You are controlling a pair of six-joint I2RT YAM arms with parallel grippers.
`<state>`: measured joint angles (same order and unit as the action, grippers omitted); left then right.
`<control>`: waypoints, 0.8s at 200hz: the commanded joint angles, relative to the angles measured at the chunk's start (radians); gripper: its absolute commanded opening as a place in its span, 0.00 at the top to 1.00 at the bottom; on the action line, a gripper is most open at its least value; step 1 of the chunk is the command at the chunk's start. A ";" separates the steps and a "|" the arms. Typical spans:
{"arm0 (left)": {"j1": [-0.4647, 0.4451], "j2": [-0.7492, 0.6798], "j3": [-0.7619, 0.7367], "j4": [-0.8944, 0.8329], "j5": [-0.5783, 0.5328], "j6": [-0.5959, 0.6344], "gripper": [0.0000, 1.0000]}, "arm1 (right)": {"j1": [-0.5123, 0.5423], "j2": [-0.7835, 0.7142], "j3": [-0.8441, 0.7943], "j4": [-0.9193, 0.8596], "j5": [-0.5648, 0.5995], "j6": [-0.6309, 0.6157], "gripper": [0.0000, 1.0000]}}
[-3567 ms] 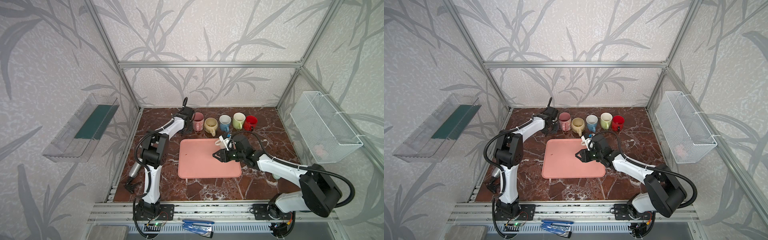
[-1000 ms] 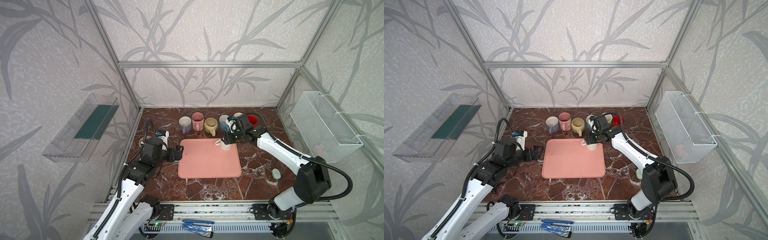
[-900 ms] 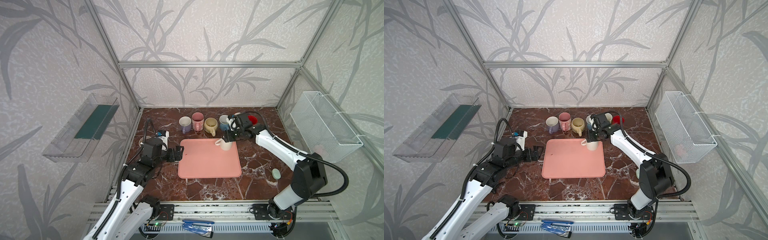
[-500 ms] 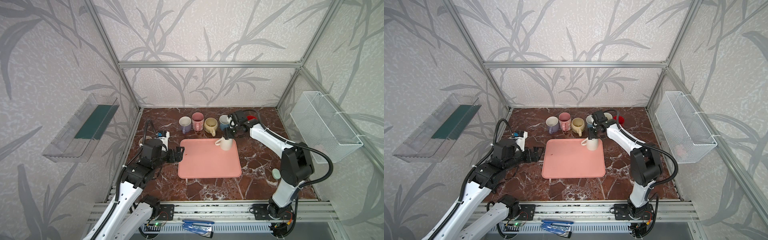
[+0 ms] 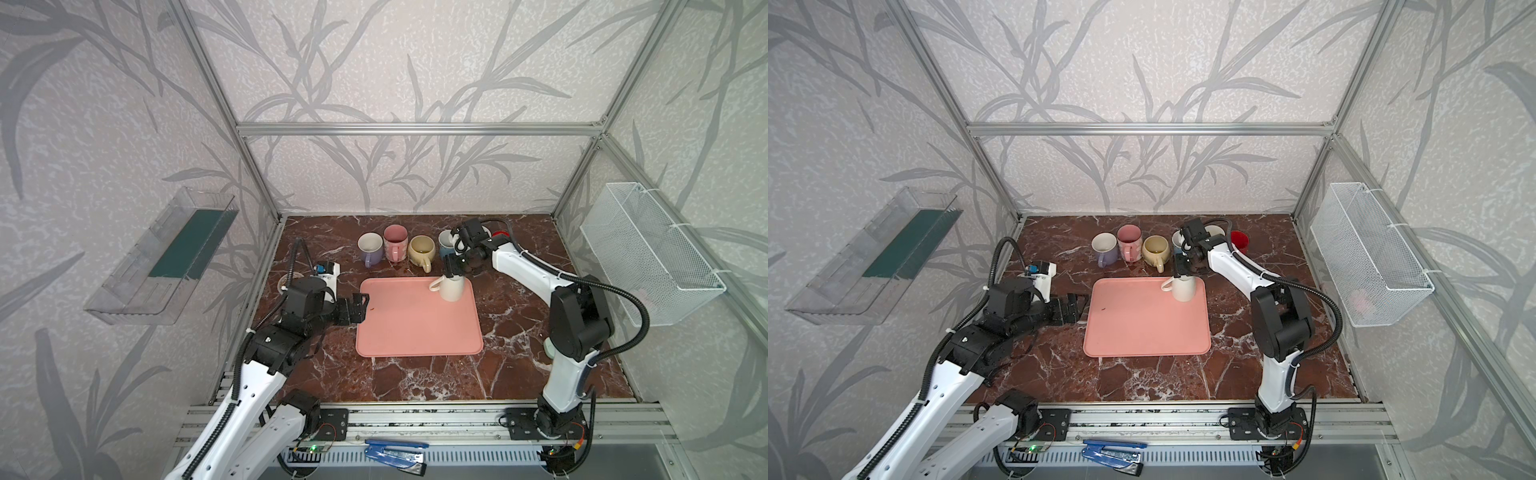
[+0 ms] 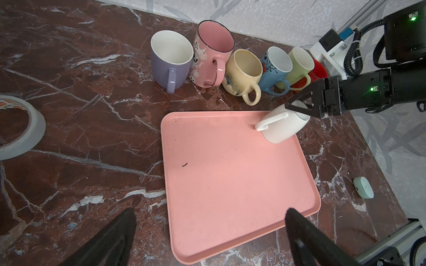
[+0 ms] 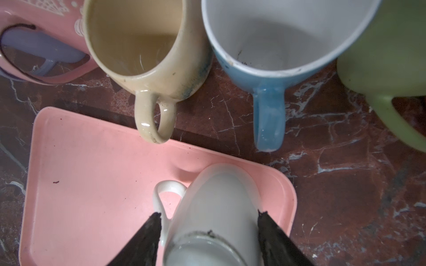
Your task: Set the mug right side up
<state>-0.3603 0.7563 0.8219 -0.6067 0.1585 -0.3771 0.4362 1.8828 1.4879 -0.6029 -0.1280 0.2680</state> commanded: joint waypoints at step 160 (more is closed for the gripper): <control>-0.004 0.053 -0.004 -0.004 -0.001 0.015 0.03 | 0.161 -0.051 -0.088 0.074 -0.073 0.005 0.34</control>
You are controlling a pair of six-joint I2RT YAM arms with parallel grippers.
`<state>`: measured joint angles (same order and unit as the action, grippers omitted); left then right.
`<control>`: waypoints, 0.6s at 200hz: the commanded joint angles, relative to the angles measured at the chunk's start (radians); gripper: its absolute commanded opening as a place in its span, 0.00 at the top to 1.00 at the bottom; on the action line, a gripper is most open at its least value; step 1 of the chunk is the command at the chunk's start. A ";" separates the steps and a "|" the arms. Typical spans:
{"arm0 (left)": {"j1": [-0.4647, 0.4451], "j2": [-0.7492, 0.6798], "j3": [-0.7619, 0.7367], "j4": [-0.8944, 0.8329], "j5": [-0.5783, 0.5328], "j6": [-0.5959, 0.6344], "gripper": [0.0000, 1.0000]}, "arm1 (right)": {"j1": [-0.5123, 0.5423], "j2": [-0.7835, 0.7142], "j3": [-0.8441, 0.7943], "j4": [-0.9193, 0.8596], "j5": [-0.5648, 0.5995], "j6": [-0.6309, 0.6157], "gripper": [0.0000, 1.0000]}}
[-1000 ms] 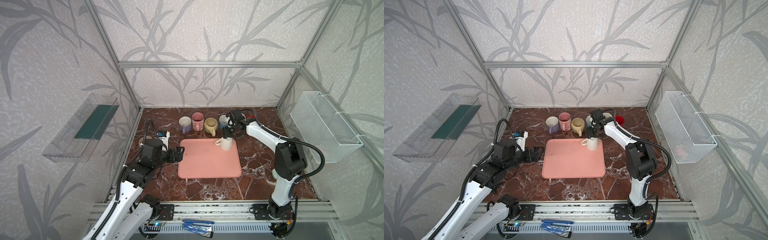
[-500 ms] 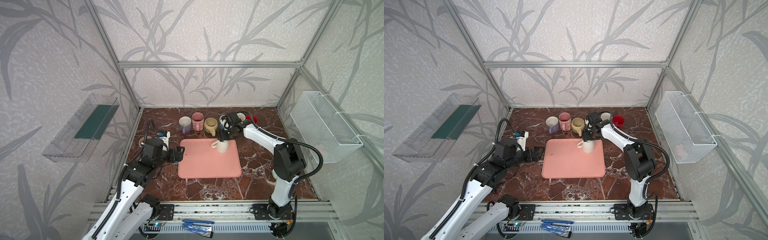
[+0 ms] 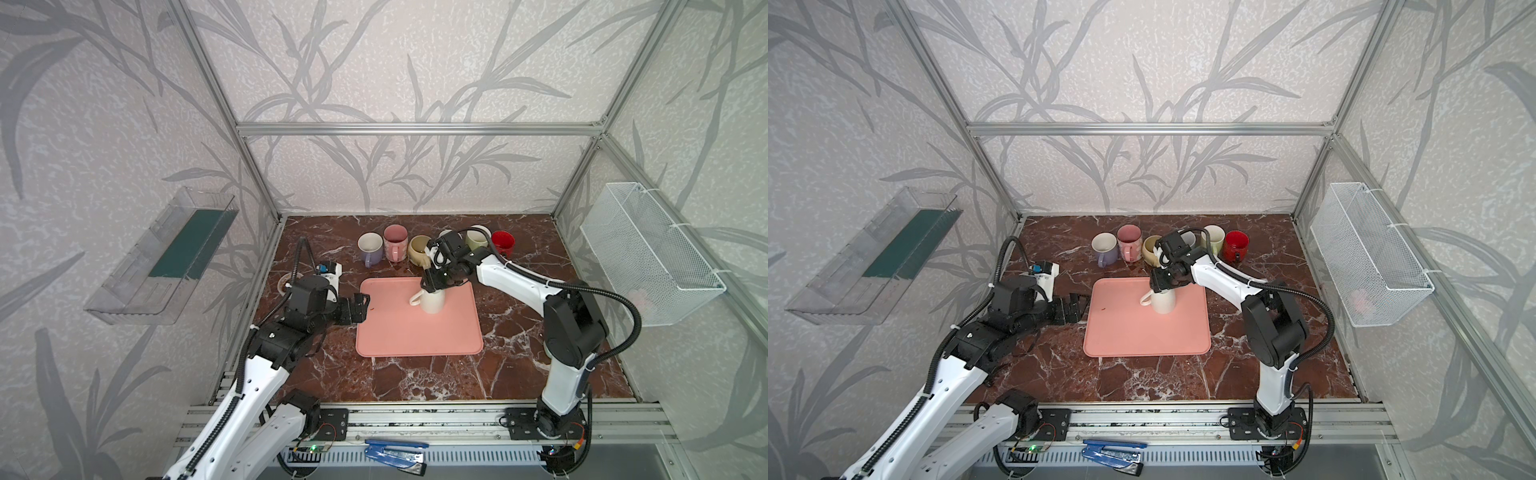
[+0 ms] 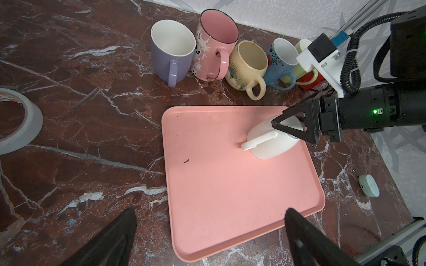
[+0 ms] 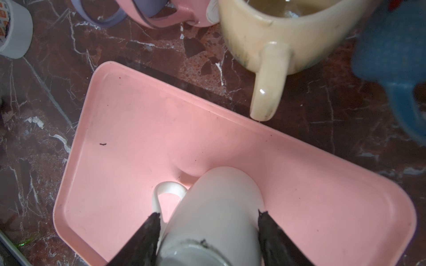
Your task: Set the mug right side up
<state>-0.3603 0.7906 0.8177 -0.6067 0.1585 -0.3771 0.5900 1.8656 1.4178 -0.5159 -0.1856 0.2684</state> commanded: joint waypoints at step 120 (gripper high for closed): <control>-0.012 0.312 0.233 -0.049 0.037 0.040 0.26 | -0.061 -0.422 -0.239 0.102 0.037 0.006 0.33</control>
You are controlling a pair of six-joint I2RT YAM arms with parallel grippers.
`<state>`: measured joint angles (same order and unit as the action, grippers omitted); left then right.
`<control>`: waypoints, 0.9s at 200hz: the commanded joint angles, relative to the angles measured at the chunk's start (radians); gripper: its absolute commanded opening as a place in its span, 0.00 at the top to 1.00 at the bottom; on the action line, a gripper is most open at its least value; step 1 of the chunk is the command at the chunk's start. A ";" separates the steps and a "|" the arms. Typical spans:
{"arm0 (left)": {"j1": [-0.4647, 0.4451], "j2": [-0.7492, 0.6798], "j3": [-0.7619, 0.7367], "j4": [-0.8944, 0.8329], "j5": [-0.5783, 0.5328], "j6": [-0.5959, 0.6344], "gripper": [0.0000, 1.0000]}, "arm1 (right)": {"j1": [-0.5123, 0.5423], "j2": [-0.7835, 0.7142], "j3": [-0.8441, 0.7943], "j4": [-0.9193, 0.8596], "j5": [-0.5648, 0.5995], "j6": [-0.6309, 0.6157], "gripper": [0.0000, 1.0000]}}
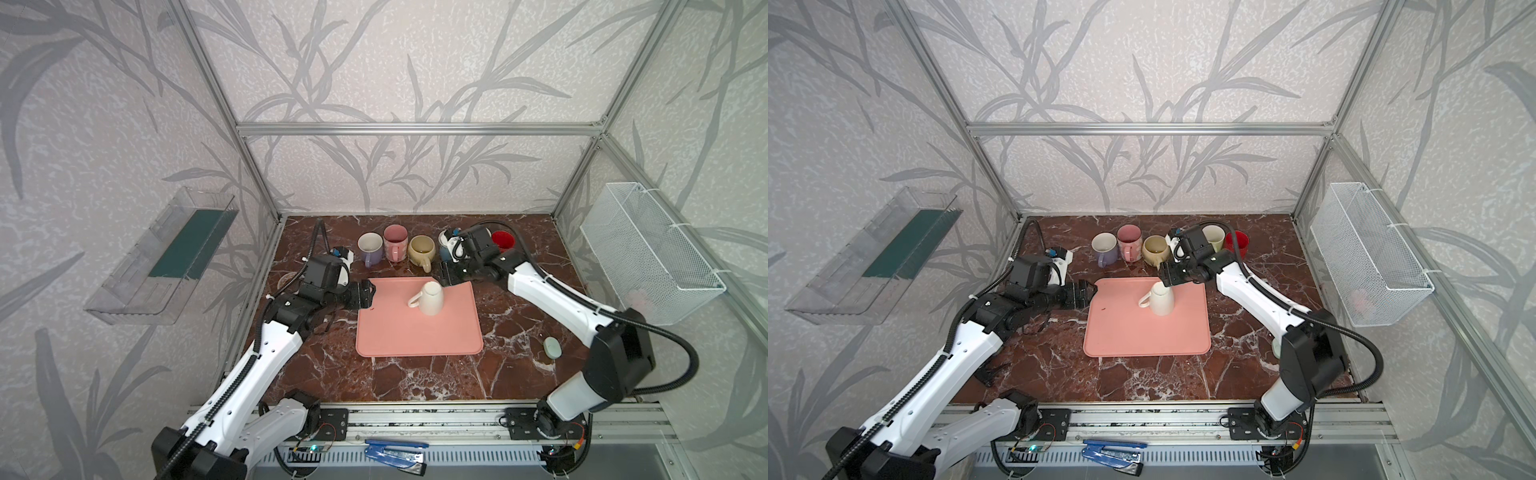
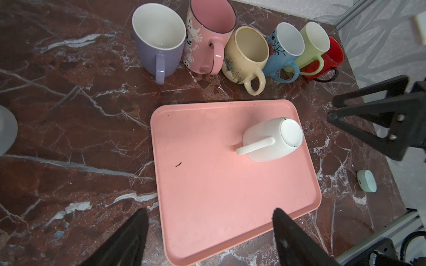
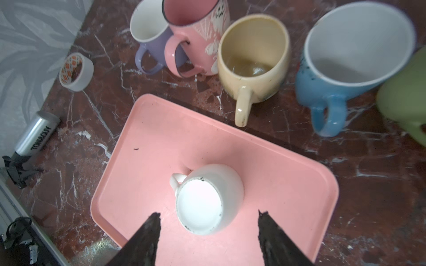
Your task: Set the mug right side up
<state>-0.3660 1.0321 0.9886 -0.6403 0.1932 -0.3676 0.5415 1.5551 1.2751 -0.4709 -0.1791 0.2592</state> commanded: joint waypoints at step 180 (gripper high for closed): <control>-0.218 0.805 0.393 0.110 0.018 -0.070 0.96 | -0.019 -0.368 -0.578 0.266 -0.089 0.167 0.32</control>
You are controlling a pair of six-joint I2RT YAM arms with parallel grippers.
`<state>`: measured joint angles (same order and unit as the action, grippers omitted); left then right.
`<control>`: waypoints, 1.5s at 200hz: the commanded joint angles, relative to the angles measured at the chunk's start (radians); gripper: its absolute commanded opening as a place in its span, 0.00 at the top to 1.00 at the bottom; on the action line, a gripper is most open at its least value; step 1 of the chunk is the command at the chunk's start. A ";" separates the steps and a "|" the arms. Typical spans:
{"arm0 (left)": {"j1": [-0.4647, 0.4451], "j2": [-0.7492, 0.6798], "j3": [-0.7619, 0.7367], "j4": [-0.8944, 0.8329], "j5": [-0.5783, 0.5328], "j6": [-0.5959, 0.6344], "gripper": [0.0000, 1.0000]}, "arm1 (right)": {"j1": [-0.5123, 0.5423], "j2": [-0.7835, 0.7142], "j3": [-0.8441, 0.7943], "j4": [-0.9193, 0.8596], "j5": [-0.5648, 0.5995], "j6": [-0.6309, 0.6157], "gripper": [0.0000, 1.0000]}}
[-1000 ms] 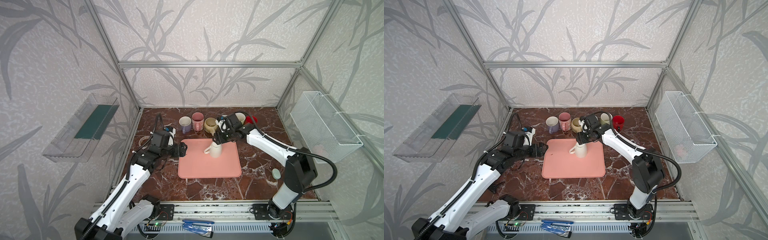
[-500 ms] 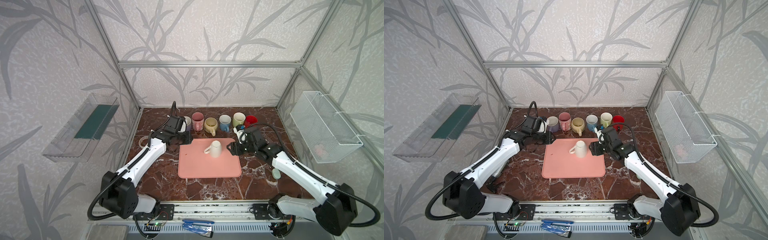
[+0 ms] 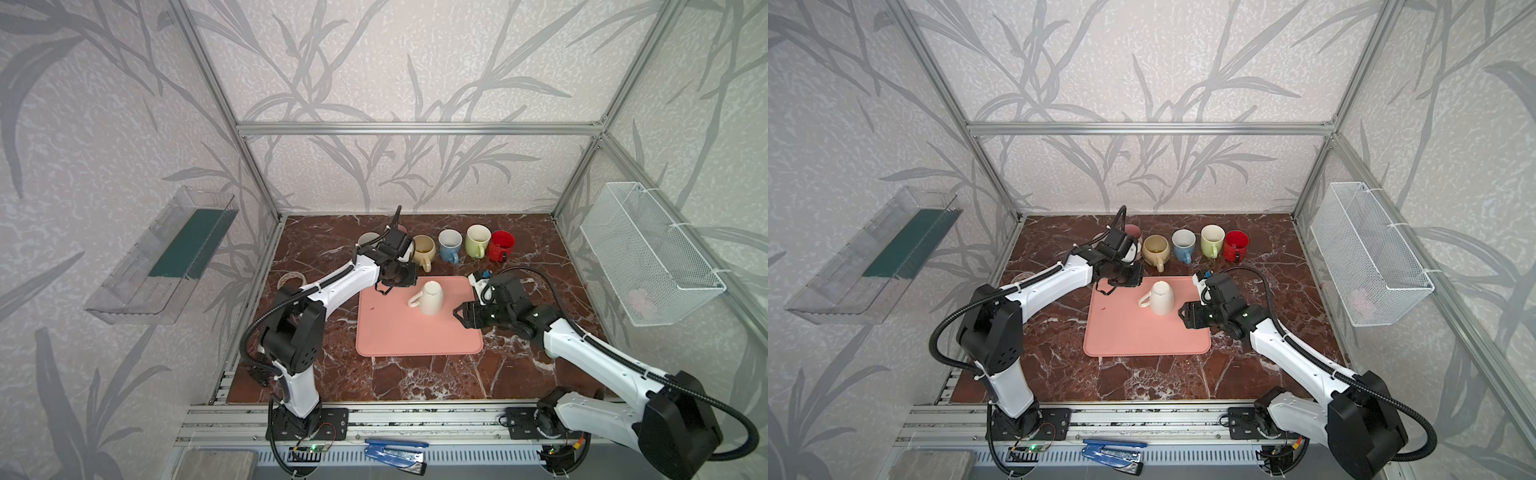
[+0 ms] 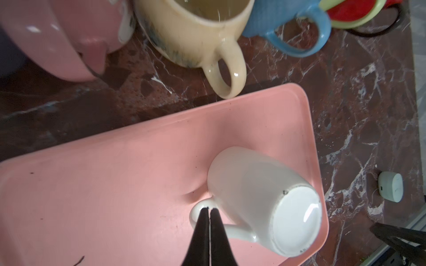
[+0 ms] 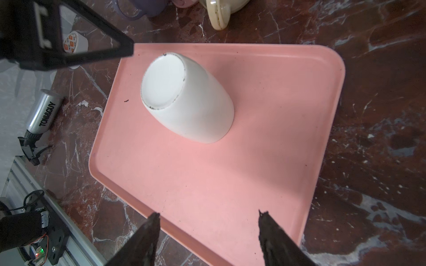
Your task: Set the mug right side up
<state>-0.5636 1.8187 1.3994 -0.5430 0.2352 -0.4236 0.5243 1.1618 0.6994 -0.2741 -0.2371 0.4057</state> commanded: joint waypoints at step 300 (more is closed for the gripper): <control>-0.340 -0.396 -0.408 0.244 -0.292 -0.154 0.94 | 0.000 0.253 0.249 -0.100 0.138 -0.085 0.41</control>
<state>-0.9035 1.5356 1.0187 -0.2531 0.0383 -0.6125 0.5056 1.4597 0.9070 -0.2874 -0.1463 0.3683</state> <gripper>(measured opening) 0.049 0.591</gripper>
